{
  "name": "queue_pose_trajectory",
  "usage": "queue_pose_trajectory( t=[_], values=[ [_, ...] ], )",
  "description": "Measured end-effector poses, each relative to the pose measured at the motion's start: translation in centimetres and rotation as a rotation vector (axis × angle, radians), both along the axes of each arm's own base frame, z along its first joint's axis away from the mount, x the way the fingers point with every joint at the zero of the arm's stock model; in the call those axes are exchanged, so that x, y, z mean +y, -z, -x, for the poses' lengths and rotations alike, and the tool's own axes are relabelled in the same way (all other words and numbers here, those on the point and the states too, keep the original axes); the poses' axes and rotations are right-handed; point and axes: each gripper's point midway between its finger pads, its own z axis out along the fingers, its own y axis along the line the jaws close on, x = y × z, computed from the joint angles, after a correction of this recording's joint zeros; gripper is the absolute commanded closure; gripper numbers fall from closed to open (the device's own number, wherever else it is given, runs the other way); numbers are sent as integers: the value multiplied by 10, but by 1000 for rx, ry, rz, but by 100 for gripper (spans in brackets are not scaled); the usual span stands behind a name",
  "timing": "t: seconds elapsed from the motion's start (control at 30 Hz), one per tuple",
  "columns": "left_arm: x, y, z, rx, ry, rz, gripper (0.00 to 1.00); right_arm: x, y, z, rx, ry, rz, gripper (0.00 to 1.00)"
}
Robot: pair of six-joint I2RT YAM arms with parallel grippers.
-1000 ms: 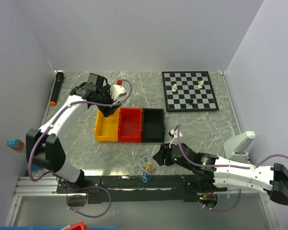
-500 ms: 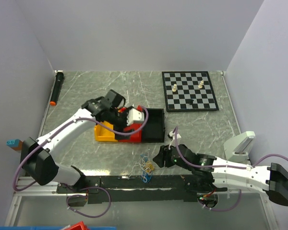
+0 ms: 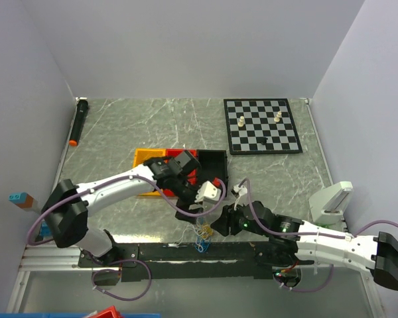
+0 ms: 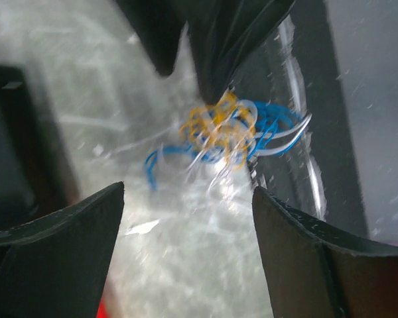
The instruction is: Untangle the cables
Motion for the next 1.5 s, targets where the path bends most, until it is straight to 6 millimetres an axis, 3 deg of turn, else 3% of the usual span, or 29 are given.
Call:
queue_pose_trajectory(
  t=[0.1, 0.2, 0.3, 0.43, 0.67, 0.77, 0.93, 1.2, 1.3, 1.5],
  values=[
    [-12, 6, 12, 30, 13, 4, 40, 0, 2, 2, 0, -16, 10, 45],
    [-22, 9, 20, 48, 23, 14, 45, 1, 0, 3, -6, -27, 4, 45],
    [-25, 11, 26, 63, 22, 14, 45, 1, -4, 3, -16, -30, -11, 45],
    [-20, 21, 31, 94, 1, -12, 37, 1, -8, 3, -29, -36, -21, 45],
    [-8, 41, 35, 133, -59, -78, 41, -2, -6, 4, -31, -41, -7, 45],
    [-9, 47, 32, 137, -81, -96, 50, -3, -7, 4, -35, -42, -9, 46],
    [-10, 51, 26, 147, -103, -98, 79, -3, -7, 4, -39, -44, -9, 46],
    [-11, 46, 18, 136, -112, -86, 93, -1, -4, 9, -39, -82, 5, 46],
    [-12, 39, 13, 123, -123, -67, 89, -1, 0, 9, -39, -91, 18, 46],
    [-14, 18, 3, 95, -149, -15, 68, 3, 6, 6, -49, -106, 45, 46]
  ],
)
